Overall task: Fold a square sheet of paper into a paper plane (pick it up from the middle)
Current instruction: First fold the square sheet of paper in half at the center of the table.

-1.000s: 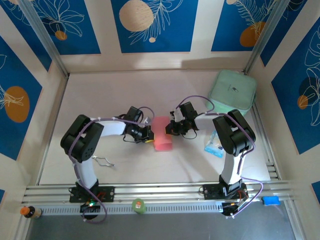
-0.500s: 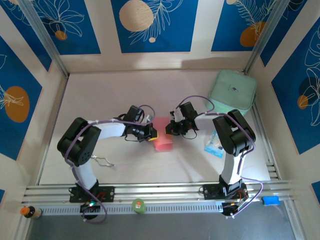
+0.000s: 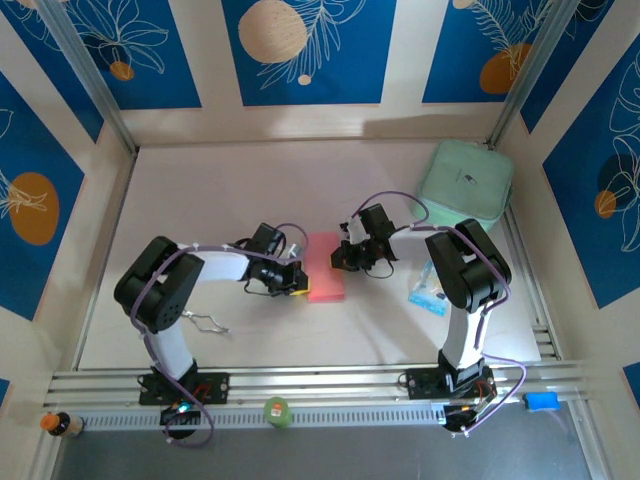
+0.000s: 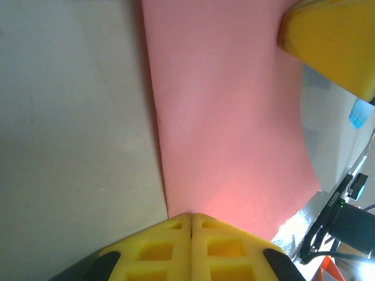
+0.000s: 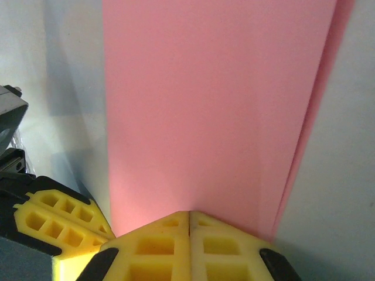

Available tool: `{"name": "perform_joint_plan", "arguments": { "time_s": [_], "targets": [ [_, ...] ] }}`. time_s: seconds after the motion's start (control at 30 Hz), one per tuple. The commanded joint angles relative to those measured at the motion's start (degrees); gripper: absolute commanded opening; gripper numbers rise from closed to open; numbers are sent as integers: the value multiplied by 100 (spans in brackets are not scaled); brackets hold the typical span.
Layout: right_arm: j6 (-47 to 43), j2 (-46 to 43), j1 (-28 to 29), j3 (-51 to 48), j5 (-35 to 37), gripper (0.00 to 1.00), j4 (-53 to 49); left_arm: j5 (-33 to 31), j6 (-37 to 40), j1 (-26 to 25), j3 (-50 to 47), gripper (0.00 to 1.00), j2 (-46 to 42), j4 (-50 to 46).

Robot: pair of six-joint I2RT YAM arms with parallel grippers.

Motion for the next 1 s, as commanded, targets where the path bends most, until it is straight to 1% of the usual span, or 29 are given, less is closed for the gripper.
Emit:
{"name": "perform_joint_plan", "arguments": {
  "time_s": [0.0,0.2,0.3,0.47,0.57,0.67,0.8,0.97],
  "targets": [
    [20,245,-7,-232,363,0,-556,-344,196,-32,-71,0,-275,-581],
    [18,236,1,-236,362,0,-551,-24,-461,-132,-20,0,-583,174],
    [18,225,-7,-239,363,0,-551,146,-759,-212,-35,0,-483,599],
    [21,227,1,-245,363,0,-544,401,-947,-341,-142,1,-150,1056],
    [25,224,1,-244,372,0,-556,361,-933,-352,-339,0,-3,1160],
    [18,224,1,-253,372,0,-551,247,-761,-350,-523,0,76,1065],
    [18,242,1,-245,380,0,-560,204,-637,-353,-882,0,67,1076],
    [18,249,1,-244,390,0,-552,-33,-244,-349,-1049,0,-185,589]
  ]
}}
